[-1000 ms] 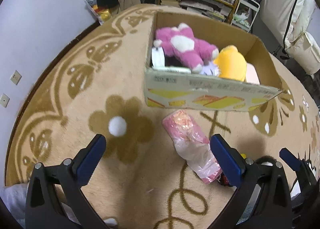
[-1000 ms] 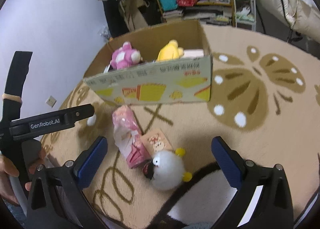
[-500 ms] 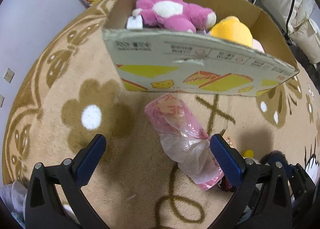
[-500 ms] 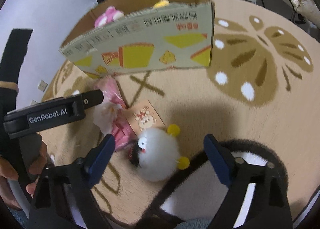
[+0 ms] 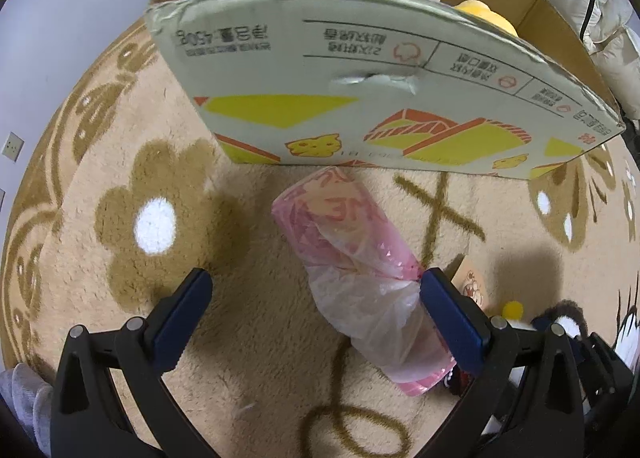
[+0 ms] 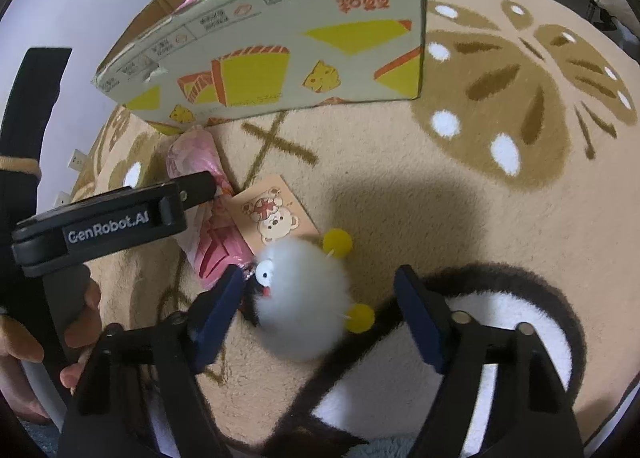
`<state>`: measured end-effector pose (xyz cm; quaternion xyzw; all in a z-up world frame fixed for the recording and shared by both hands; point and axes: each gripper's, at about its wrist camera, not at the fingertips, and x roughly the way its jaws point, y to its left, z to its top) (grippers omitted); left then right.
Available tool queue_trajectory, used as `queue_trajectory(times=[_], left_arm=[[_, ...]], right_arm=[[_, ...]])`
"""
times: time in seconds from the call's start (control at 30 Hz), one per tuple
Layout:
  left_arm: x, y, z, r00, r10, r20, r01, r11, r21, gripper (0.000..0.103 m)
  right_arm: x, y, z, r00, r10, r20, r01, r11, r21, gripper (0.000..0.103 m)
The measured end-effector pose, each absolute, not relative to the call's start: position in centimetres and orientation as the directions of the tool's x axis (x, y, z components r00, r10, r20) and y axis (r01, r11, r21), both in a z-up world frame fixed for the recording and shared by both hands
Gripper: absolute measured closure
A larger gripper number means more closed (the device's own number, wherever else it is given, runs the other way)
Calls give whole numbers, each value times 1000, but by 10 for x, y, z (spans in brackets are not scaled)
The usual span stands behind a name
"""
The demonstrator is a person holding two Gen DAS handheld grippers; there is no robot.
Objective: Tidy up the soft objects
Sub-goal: 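Grasp the pink wrapped roll with the left tool while the right tool grasps the white chick plush, then lift the pink roll with the left tool while the right tool carries the chick over the box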
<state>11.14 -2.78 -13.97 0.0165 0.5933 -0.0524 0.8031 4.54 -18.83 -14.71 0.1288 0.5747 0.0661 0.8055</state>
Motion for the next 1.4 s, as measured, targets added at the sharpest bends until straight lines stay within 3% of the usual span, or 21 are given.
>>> queue_trajectory(times=[0.1, 0.23, 0.37, 0.47, 0.53, 0.67, 0.8, 0.9, 0.93, 1.13, 1.4], left_arm=[[116, -32, -141, 302, -42, -952, 118, 993, -6, 0], [120, -35, -144, 301, -39, -953, 114, 993, -4, 0], [127, -42, -145, 315, -16, -949, 118, 993, 22, 0], [131, -48, -147, 309, -7, -951, 108, 994, 28, 0], [134, -48, -150, 296, -17, -955, 88, 996, 10, 0], [140, -46, -155, 293, -22, -956, 71, 997, -1, 2], [142, -49, -159, 283, -62, -957, 80, 996, -41, 23], [144, -53, -160, 295, -50, -954, 83, 996, -27, 28], [144, -54, -160, 307, -41, -951, 83, 996, -16, 37], [150, -42, -156, 331, -72, -941, 19, 997, -70, 53], [143, -30, -149, 348, -30, -937, 5, 1000, -30, 59]], right_arm=[[48, -183, -151, 310, 256, -916, 25, 960, 277, 25], [49, -176, -151, 303, 270, -914, -8, 960, 281, 36], [49, -171, -155, 282, 278, -918, -20, 959, 284, 37], [51, -165, -157, 275, 285, -918, -32, 957, 287, 47], [51, -162, -157, 271, 304, -913, -46, 952, 303, 61], [56, -149, -160, 269, 324, -907, -72, 946, 316, 64], [57, -146, -159, 287, 320, -903, -69, 947, 314, 65], [52, -155, -155, 301, 312, -901, -56, 949, 309, 65], [51, -158, -154, 306, 310, -900, -50, 950, 310, 65], [47, -172, -149, 347, 290, -892, -16, 953, 304, 66], [44, -187, -135, 449, 295, -844, 12, 942, 336, 66]])
